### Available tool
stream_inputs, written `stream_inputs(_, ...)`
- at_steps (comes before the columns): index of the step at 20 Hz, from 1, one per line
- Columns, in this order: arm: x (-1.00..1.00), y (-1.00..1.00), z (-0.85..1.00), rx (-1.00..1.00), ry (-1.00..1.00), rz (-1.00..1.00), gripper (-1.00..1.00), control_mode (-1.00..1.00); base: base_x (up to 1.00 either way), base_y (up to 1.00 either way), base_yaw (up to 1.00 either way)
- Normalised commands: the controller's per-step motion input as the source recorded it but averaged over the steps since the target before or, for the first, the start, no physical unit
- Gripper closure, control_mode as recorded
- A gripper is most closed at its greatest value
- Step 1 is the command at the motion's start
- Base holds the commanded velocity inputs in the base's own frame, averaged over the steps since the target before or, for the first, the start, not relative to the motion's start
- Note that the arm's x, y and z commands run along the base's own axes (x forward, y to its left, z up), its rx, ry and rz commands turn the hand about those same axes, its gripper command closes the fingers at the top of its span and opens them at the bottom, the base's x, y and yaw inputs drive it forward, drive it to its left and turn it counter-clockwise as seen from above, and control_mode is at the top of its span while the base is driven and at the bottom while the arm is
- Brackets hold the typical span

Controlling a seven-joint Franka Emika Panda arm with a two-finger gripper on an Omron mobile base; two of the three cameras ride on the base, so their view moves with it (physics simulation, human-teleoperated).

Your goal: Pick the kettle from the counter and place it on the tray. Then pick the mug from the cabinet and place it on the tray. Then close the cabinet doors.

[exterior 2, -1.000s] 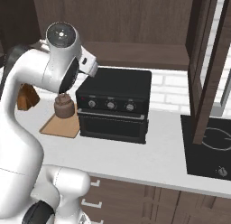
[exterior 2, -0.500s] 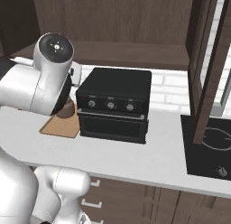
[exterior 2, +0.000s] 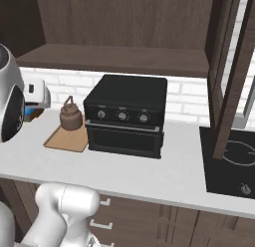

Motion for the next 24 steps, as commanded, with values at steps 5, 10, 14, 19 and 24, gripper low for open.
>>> stream_inputs(5,-0.09,0.85,-0.6,-0.04,0.17,0.0,1.0,-1.0,0.0,0.0,0.0)
stream_inputs(10,0.51,0.56,-0.48,-0.15,0.01,-0.14,1.0,-1.0,0.0,0.0,0.0)
stream_inputs(14,0.64,0.22,-0.52,-0.23,-0.02,-0.38,1.0,-1.0,0.0,0.0,0.0)
stream_inputs(19,0.54,0.13,-0.49,-0.08,-0.01,-0.35,1.0,-1.0,0.0,0.0,0.0)
stream_inputs(24,0.68,-0.05,-0.54,0.0,0.0,-0.03,1.0,-1.0,0.0,0.0,0.0)
